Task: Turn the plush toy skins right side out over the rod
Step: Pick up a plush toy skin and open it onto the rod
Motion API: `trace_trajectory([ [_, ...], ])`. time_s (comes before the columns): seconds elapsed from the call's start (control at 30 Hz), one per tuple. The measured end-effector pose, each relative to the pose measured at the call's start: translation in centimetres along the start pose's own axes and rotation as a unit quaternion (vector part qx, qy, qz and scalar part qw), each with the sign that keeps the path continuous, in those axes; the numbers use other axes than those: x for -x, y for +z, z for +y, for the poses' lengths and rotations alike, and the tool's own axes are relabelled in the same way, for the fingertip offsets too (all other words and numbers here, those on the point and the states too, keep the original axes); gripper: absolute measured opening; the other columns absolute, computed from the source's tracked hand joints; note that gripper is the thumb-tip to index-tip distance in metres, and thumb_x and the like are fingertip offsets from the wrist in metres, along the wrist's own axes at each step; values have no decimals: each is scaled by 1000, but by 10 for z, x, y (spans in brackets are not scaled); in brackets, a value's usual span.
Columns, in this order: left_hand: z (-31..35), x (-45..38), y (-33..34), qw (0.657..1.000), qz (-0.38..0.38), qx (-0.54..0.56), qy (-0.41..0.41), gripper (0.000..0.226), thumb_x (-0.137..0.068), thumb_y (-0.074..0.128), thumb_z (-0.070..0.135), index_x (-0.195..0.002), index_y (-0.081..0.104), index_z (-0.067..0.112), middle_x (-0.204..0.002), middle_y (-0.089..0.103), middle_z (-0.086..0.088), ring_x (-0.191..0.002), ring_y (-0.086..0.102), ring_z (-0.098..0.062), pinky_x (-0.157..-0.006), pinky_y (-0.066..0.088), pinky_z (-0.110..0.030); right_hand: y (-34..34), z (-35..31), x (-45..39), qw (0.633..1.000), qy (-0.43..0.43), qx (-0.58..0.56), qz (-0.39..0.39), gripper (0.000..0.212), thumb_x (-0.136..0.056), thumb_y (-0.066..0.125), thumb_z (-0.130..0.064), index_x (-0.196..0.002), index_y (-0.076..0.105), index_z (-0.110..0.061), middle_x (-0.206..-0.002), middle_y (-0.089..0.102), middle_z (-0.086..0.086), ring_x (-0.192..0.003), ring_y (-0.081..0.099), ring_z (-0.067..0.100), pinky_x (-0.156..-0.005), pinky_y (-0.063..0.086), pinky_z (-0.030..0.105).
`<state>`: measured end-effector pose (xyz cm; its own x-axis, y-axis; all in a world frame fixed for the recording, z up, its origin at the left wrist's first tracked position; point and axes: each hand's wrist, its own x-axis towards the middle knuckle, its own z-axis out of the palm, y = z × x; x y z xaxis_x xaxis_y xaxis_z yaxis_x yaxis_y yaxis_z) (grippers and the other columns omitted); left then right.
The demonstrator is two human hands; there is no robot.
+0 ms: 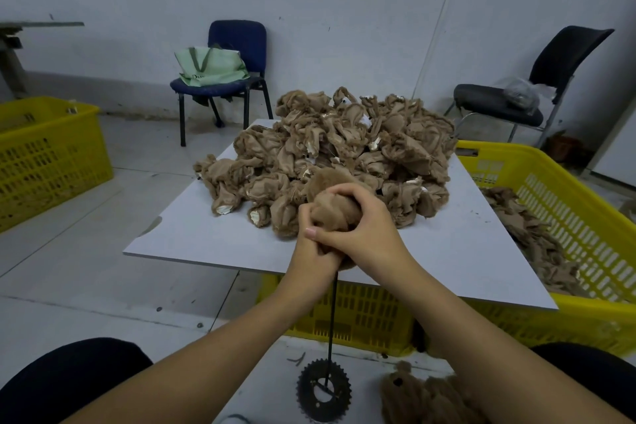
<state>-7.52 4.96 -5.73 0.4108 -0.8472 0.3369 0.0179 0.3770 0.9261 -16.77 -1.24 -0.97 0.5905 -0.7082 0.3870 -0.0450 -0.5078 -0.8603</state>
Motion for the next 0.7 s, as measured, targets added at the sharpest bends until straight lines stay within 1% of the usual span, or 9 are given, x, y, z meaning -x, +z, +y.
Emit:
trace_trajectory([
  [0.1, -14, 5, 1, 999, -36, 6, -38, 45, -84, 62, -9, -115, 44, 19, -101, 66, 4, -92, 71, -14, -65, 59, -27, -2, 10, 1, 998, -9, 33, -48, 51, -66, 93, -28, -108, 65, -26, -109, 63, -18, -107, 58, -4, -89, 52, 20],
  [0.23, -26, 6, -3, 983, -18, -127, -130, 52, -88, 62, -4, -125, 43, 26, -115, 61, -15, -104, 64, -35, -76, 61, -45, -3, 31, 0, 998, 12, -2, -59, 47, -66, 92, -21, -106, 68, -20, -110, 66, -11, -107, 61, 0, -89, 52, 18],
  [0.37, -13, -7, -9, 887, -42, -418, -194, 41, -91, 61, 29, -130, 46, 32, -101, 55, 9, -107, 49, -26, -79, 41, -26, 0, 39, -5, 994, 68, -59, -56, 44, -71, 90, -25, -108, 66, -23, -101, 69, -8, -96, 66, 3, -81, 55, 21],
  [0.43, 4, -12, -15, 826, -107, -513, -206, 32, -90, 57, 38, -121, 52, 31, -103, 57, 7, -111, 51, -25, -94, 34, -38, 3, 43, -6, 995, 82, -3, -51, 42, -76, 85, -36, -110, 63, -24, -107, 65, -5, -100, 63, 8, -87, 55, 29],
  [0.47, 12, -15, -19, 821, -127, -514, -215, 31, -88, 58, 37, -118, 53, 30, -109, 59, 4, -114, 52, -25, -101, 32, -45, 4, 45, -6, 994, 90, 40, -45, 45, -77, 82, -42, -112, 62, -23, -113, 59, -4, -105, 60, 12, -91, 53, 32],
  [0.53, 29, -21, -24, 863, -117, -436, -226, 41, -84, 61, 25, -123, 51, 21, -126, 56, -4, -117, 52, -25, -103, 40, -48, 3, 45, -7, 989, 110, 87, -41, 49, -78, 79, -48, -116, 59, -25, -122, 48, -3, -110, 52, 14, -93, 48, 31],
  [0.57, 35, -23, -25, 893, -104, -377, -222, 39, -85, 60, 17, -122, 50, 18, -126, 55, -7, -110, 55, -23, -92, 50, -40, 2, 43, -8, 988, 113, 93, -42, 47, -77, 80, -46, -115, 58, -28, -123, 46, -3, -109, 51, 14, -89, 47, 28],
  [0.63, 44, -26, -21, 933, -80, -296, -187, 23, -89, 52, 4, -107, 54, 19, -104, 59, -8, -85, 58, -15, -63, 51, -23, -1, 38, -9, 991, 102, 74, -50, 42, -73, 82, -30, -108, 59, -29, -117, 53, -2, -101, 56, 12, -80, 48, 24],
  [0.7, 48, -24, -16, 952, -44, -282, -111, 23, -92, 50, 0, -100, 60, 19, -93, 61, -4, -78, 58, -14, -59, 49, -21, -1, 32, -6, 995, 88, -4, -50, 39, -70, 83, -14, -99, 61, -27, -99, 65, -5, -89, 64, 6, -73, 53, 24],
])
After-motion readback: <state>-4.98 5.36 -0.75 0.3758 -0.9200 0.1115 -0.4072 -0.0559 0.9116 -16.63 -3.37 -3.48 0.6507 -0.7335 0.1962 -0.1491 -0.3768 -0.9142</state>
